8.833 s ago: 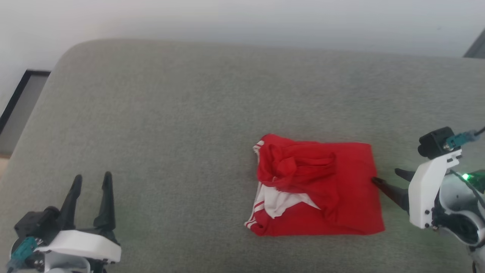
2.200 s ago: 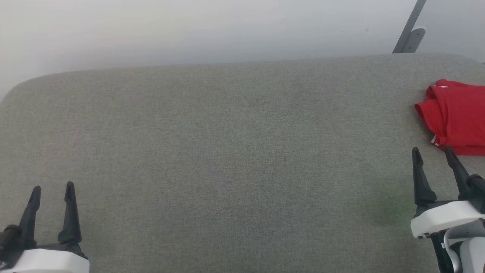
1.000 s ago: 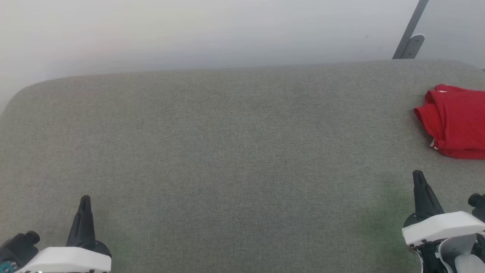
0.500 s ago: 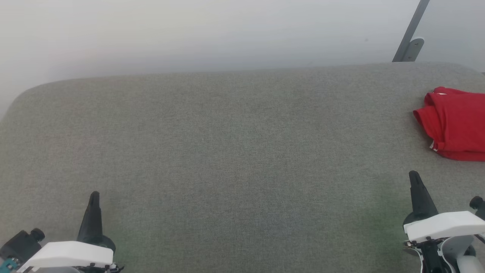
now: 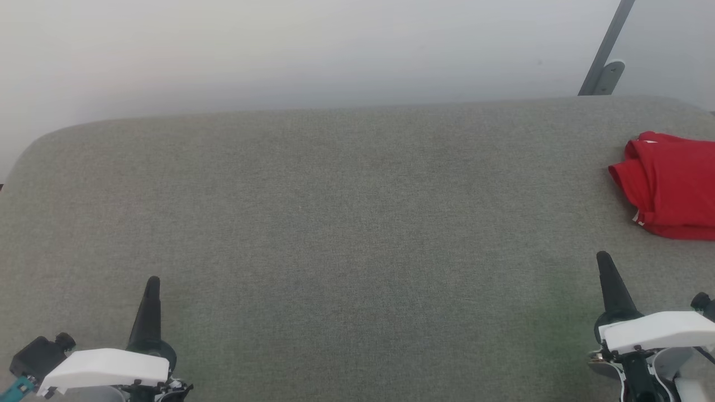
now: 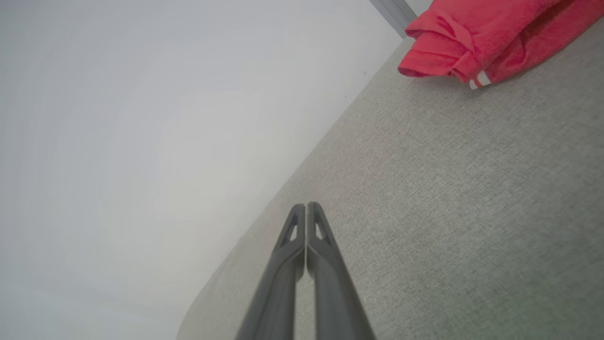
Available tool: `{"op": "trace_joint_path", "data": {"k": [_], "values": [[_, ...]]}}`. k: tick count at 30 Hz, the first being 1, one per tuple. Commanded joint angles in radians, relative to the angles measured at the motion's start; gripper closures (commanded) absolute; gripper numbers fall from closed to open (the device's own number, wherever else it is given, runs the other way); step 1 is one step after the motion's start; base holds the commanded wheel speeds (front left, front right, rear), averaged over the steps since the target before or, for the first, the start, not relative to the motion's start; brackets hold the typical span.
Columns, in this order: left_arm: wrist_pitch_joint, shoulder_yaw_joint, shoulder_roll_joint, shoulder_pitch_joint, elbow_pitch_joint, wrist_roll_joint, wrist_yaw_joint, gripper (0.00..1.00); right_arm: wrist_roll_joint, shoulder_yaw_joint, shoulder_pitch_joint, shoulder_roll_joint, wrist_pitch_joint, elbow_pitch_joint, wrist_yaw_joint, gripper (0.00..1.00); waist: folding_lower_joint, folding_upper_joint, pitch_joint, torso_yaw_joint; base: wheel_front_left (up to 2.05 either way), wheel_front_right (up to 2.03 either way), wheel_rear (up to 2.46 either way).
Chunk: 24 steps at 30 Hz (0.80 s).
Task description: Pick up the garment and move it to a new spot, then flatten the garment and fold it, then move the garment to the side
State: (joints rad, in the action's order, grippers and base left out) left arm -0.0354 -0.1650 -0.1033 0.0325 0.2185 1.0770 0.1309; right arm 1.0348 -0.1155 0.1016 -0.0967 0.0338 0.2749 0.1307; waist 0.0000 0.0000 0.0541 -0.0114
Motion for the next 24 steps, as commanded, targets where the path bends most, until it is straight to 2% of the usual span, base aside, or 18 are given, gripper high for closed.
{"op": "trace_joint_path", "data": {"k": [1, 24], "values": [[0.008, 0.002, -0.002, 0.025, -0.006, 0.037, 0.0, 1.0, 0.034, -0.001, 0.012, 0.0, -0.009, -0.013, 0.0, 1.0, 0.0, 0.0, -0.001, 0.0, 0.0, 0.0, 0.0], [0.066, 0.021, 0.02, 0.047, 0.007, 0.234, 0.0, 1.0, 0.251, 0.0, 0.012, 0.019, -0.066, -0.022, 0.0, 1.0, 0.0, 0.0, -0.018, 0.004, 0.0, 0.0, 0.0]]}}
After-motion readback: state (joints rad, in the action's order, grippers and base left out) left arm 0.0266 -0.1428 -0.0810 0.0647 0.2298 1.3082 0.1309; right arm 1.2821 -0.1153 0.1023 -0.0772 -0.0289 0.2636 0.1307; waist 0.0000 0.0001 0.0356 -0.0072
